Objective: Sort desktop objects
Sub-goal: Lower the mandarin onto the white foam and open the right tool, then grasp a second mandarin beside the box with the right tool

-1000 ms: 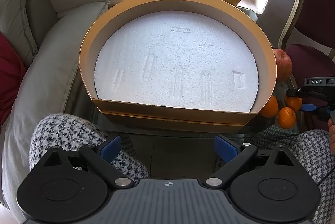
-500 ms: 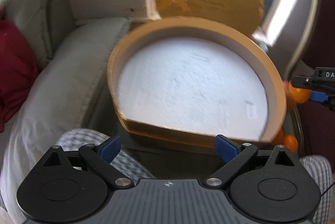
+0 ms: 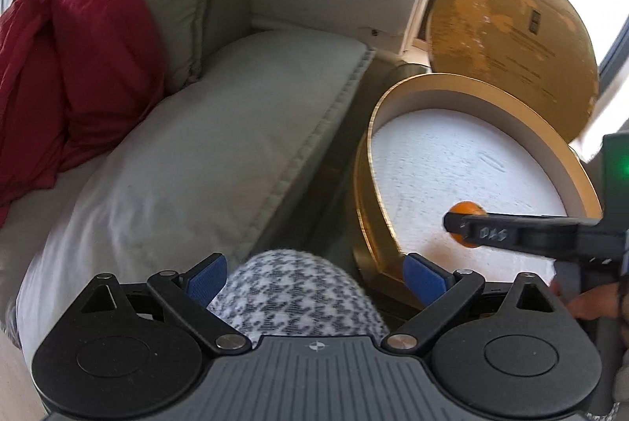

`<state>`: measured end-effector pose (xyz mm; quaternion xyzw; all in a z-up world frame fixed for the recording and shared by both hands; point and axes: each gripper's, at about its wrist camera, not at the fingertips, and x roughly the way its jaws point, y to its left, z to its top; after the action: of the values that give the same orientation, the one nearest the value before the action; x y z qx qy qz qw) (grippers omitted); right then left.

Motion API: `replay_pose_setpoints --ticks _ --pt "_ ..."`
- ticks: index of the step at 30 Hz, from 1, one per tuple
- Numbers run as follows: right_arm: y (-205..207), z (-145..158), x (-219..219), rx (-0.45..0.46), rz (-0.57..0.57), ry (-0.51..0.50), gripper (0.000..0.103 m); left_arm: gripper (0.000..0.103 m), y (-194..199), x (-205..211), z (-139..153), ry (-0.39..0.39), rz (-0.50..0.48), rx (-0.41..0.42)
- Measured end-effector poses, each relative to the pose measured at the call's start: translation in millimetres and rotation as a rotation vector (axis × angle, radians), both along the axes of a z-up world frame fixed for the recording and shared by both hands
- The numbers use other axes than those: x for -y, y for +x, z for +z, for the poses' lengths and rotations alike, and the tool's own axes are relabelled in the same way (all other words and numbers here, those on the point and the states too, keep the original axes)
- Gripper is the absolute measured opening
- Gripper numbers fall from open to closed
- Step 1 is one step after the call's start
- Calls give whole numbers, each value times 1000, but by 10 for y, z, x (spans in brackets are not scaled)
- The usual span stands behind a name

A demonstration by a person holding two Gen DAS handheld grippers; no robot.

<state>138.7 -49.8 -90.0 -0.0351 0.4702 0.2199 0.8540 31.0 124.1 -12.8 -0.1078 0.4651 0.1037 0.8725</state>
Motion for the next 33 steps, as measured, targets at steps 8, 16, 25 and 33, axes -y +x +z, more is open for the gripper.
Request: replay_pose_setpoints --ticks 8,16,25,33 --pt "-131 -32 13 6 54 -75 62 96 -41 79 30 1 -19 5" --pt "-445 418 786 29 -111 128 62 97 -131 436 126 36 -128 9" --pt "-1071 503 2176 119 -393 147 62 97 -165 1059 77 42 -312 -21" --pt "-1230 -13 2663 -2 -507 89 60 98 -177 1445 -19 91 -421 -57"
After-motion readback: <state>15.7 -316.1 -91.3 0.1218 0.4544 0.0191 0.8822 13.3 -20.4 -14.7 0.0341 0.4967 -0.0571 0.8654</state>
